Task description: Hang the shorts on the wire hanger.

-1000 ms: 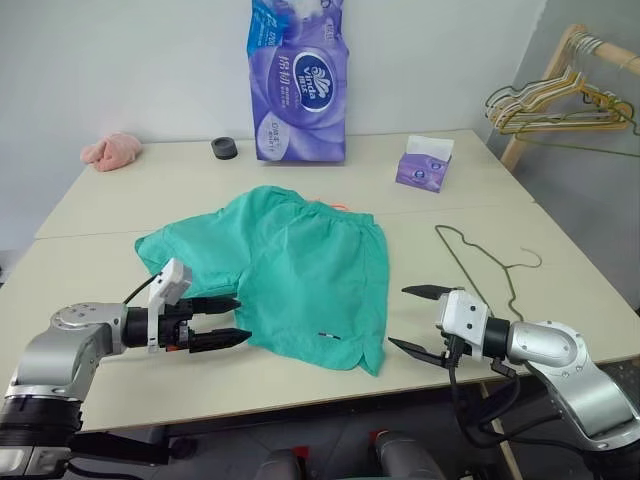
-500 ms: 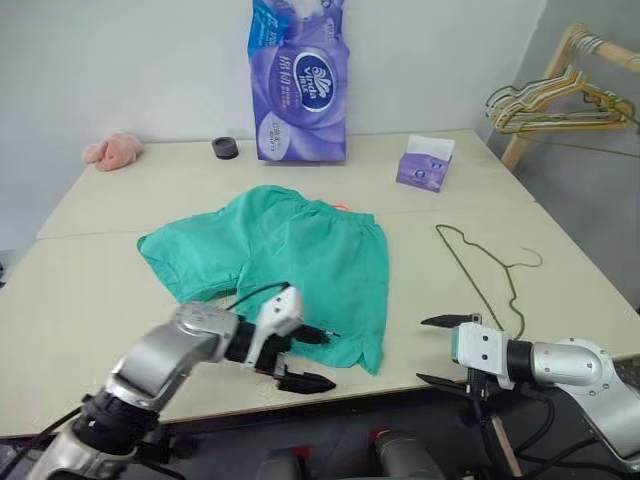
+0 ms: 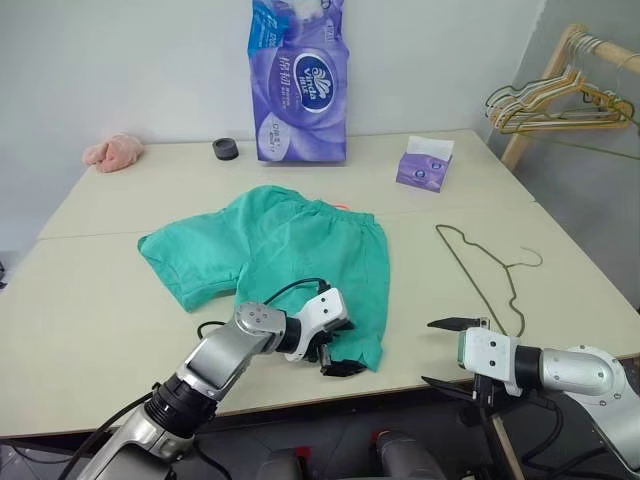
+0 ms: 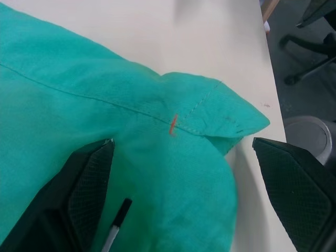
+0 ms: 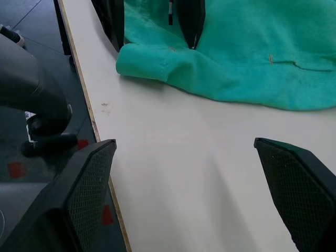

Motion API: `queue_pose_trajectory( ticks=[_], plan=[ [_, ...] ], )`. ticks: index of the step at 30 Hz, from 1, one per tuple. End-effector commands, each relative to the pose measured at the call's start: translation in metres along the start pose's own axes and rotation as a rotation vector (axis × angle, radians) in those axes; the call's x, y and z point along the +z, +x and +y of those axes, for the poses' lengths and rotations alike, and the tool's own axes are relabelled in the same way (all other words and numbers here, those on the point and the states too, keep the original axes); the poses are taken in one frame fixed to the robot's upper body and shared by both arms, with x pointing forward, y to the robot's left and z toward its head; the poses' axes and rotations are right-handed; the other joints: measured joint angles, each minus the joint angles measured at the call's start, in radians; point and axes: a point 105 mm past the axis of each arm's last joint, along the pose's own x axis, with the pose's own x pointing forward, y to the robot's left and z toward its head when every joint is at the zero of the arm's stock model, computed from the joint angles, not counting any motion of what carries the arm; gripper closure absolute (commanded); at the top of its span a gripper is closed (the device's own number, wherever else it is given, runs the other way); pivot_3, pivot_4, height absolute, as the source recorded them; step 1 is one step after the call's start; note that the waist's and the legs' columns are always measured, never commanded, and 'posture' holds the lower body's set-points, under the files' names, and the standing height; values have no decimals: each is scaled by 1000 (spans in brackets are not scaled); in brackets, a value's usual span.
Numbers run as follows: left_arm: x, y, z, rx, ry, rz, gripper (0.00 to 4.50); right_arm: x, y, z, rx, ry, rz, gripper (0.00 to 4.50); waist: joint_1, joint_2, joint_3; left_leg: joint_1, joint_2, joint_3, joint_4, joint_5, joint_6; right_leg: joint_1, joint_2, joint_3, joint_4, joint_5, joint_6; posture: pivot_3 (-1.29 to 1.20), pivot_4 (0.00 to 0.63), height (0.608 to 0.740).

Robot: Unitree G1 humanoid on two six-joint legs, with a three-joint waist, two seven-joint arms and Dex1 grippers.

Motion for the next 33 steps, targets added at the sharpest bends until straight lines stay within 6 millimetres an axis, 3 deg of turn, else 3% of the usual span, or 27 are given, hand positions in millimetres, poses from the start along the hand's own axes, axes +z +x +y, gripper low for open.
queue_pose_trajectory(
  ticks=[1,13,16,19,27,29,33],
  plan=[
    [-8,9,-4,-16,-29,30,395,12,-2,-7,-30,-45,-31,0,0,0,0,0,0,0,0,0,0,0,0,0,0,0,0,-168,77,740],
    [-3,9,1,-11,-50,-10,3692,14,-1,-10,-48,-49,-44,0,-2,0,0,0,0,0,-1,0,0,0,0,0,-1,0,0,-172,80,740],
    [-5,-13,-4,-64,-93,-33,4462,16,0,-15,-69,-79,-55,0,-5,0,0,0,0,0,-1,0,0,-1,0,0,0,0,0,-171,80,740],
    [-7,-45,-1,-80,-149,-70,4462,20,5,-25,-114,-128,-72,0,-24,1,4,0,2,0,-2,0,0,-2,1,0,1,0,-1,-164,82,740],
    [30,-148,55,143,-274,-301,4462,16,40,-59,-249,-228,-78,0,-27,0,8,-1,1,-1,-2,0,0,-2,1,-1,0,0,-1,-103,75,740],
    [36,-165,59,170,-280,-340,4462,12,53,-69,-285,-244,-62,0,-27,0,9,-2,1,-1,-2,0,0,-3,1,-1,0,0,-1,-97,73,740],
    [31,-173,54,177,-288,-322,4462,0,75,-89,-360,-285,-20,0,-27,1,9,-2,1,-2,-3,0,-1,-4,-1,0,1,0,-1,-89,70,740]
  ],
)
